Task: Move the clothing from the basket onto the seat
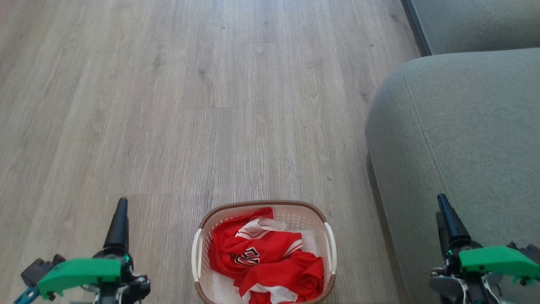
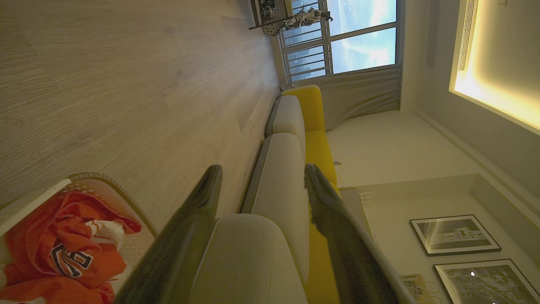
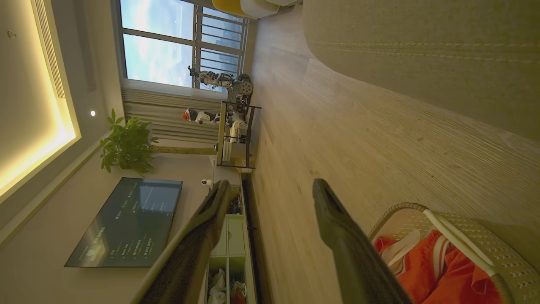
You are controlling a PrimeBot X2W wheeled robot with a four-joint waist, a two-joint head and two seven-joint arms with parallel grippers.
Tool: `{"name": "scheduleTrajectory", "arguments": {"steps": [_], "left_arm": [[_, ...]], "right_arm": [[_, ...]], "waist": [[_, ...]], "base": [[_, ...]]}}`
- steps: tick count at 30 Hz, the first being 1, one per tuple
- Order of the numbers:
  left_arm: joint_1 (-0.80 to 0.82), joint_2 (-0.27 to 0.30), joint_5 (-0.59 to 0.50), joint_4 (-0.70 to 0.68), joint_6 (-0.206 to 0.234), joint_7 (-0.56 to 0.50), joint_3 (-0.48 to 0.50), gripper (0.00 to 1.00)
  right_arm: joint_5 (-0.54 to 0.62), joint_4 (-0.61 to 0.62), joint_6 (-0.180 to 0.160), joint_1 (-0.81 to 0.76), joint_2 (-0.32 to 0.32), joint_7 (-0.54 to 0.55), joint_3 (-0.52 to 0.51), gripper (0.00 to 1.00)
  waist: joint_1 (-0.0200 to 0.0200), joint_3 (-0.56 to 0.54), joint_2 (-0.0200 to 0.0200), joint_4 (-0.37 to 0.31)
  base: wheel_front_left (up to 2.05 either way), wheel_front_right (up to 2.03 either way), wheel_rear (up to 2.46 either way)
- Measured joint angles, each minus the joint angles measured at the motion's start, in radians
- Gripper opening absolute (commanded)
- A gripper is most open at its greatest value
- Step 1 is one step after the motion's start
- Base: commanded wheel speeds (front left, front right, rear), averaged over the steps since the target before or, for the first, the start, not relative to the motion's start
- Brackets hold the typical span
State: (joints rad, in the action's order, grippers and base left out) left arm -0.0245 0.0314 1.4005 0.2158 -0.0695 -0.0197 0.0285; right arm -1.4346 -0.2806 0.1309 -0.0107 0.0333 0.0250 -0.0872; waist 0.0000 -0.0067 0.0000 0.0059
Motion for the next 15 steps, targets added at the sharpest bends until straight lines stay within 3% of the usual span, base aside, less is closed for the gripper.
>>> {"name": "scheduleTrajectory", "arguments": {"steps": [15], "left_arm": [[-0.004,0.000,-0.241,-0.054,0.045,0.034,-0.054,1.00]], "right_arm": [[0.201,0.063,0.000,-0.001,0.000,-0.039,0.026,1.00]], "waist": [[0.0000,-0.002,0.0000,0.003]], "base": [[0.00,0.00,0.00]]}}
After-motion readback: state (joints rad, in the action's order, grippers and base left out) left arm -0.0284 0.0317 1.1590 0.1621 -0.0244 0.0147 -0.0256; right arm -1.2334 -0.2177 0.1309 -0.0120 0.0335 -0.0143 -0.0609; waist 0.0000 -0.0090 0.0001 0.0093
